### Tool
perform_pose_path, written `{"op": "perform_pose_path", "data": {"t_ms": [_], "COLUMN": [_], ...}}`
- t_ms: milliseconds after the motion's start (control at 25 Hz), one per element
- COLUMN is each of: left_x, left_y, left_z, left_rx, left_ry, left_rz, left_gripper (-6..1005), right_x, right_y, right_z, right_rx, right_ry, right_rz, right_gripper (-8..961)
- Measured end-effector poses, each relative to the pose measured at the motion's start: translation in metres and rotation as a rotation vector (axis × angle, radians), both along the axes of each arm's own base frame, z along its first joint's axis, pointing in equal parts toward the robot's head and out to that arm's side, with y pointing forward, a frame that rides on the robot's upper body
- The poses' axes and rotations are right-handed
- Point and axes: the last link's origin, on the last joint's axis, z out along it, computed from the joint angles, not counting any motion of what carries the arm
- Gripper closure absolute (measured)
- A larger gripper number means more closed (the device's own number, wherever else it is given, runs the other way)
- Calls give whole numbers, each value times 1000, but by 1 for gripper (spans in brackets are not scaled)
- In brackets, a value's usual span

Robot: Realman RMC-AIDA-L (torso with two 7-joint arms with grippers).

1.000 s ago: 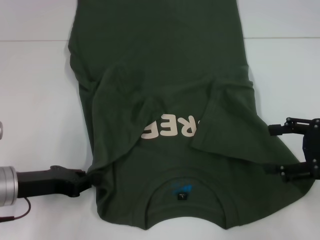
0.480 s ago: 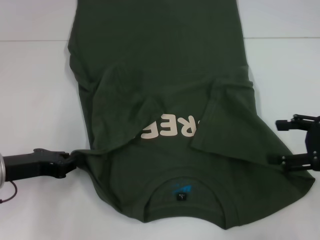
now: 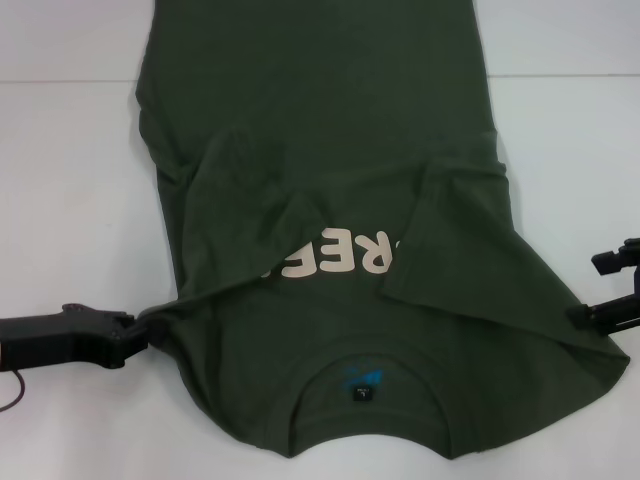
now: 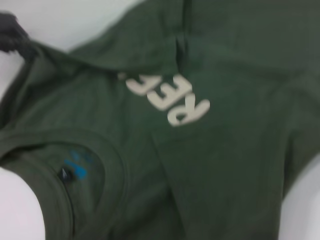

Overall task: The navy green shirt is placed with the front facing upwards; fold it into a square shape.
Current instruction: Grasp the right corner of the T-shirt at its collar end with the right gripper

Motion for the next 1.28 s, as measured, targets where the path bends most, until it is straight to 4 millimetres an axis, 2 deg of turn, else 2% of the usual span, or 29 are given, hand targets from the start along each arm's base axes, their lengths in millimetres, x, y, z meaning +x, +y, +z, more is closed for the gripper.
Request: {"op": "perform_pose_path", "data": {"t_ms": [360, 600, 1160, 1280], "left_x": [-6, -8, -5, -5], "left_y": [-9, -12, -9, -9], "left_z": [-2, -4, -4, -4], "left_rx": [-10, -29, -34, -33], "left_ry": [-1, 13, 14, 14], "left_rz": [19, 21, 11, 11], "left_gripper": [954, 953, 954, 954], "right_x": [-8, -3, 8, 9], "right_y": [18, 14, 8, 7], "right_z": [-12, -32, -38, -38], "right_rx": [-99, -162, -182, -178], "right_ry": [-242, -290, -298, -286], "right_rz": [-185, -265, -335, -337], "right_gripper": [66, 77, 103, 138]}}
